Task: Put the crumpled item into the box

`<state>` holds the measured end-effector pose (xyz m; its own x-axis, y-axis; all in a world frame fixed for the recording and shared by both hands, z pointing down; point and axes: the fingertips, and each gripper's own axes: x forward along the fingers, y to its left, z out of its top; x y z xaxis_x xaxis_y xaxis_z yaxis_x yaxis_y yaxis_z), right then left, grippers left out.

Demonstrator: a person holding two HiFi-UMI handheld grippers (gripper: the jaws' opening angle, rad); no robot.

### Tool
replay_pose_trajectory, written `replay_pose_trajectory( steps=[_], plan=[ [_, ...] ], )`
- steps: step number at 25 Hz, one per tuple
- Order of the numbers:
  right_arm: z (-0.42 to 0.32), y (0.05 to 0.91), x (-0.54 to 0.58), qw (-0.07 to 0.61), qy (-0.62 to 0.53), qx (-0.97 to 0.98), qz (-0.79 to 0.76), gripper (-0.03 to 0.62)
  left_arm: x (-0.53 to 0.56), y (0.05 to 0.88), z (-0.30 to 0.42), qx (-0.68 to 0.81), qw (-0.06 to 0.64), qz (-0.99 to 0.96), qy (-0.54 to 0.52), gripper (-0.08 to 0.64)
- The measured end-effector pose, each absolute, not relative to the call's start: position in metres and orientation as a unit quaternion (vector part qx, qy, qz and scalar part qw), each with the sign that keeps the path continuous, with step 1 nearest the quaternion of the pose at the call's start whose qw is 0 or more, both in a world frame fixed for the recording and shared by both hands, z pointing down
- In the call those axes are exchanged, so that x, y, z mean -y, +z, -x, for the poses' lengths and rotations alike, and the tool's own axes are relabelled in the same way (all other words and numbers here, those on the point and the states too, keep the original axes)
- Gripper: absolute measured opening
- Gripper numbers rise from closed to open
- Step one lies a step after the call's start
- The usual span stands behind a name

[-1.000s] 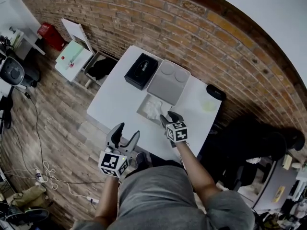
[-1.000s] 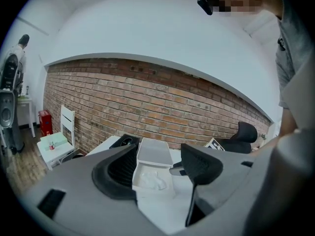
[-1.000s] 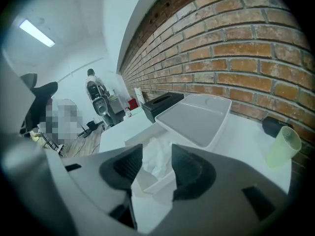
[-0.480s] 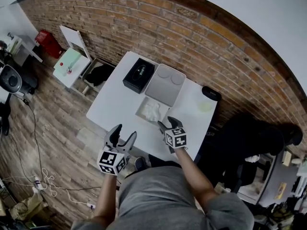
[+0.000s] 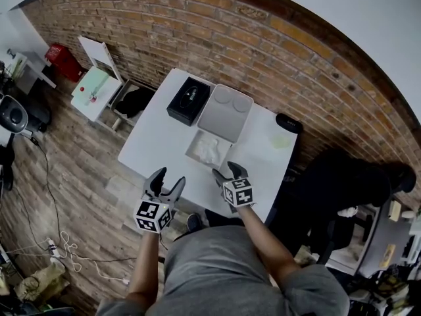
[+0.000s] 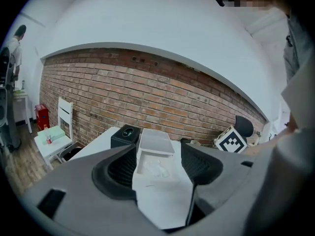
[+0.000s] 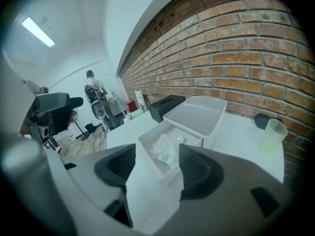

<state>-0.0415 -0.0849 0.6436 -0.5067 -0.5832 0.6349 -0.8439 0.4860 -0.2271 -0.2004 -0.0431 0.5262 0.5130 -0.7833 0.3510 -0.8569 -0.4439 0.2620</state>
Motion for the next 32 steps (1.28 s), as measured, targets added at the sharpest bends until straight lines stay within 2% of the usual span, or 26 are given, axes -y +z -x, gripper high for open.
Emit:
replay_pose_trajectory(
  steps=[13,18,26,32],
  plan=[
    [0.043,0.66,0.069,0.245,0.283,0.818,-0.436,0.316,0.066,0.585,0.192,0.478,0.207,-0.842,0.14,0.27],
    [0.047,0.676,0.064,0.253,0.29,0.814,-0.435,0.35,0.077,0.609,0.19,0.465,0.209,-0.846,0.158,0.27],
    [0.05,0.7,0.062,0.264,0.31,0.803,-0.435,0.354,0.084,0.649,0.193,0.459,0.201,-0.839,0.212,0.27],
    [0.048,0.716,0.063,0.277,0.319,0.797,-0.432,0.353,0.089,0.683,0.193,0.457,0.24,-0.83,0.213,0.27]
  ],
)
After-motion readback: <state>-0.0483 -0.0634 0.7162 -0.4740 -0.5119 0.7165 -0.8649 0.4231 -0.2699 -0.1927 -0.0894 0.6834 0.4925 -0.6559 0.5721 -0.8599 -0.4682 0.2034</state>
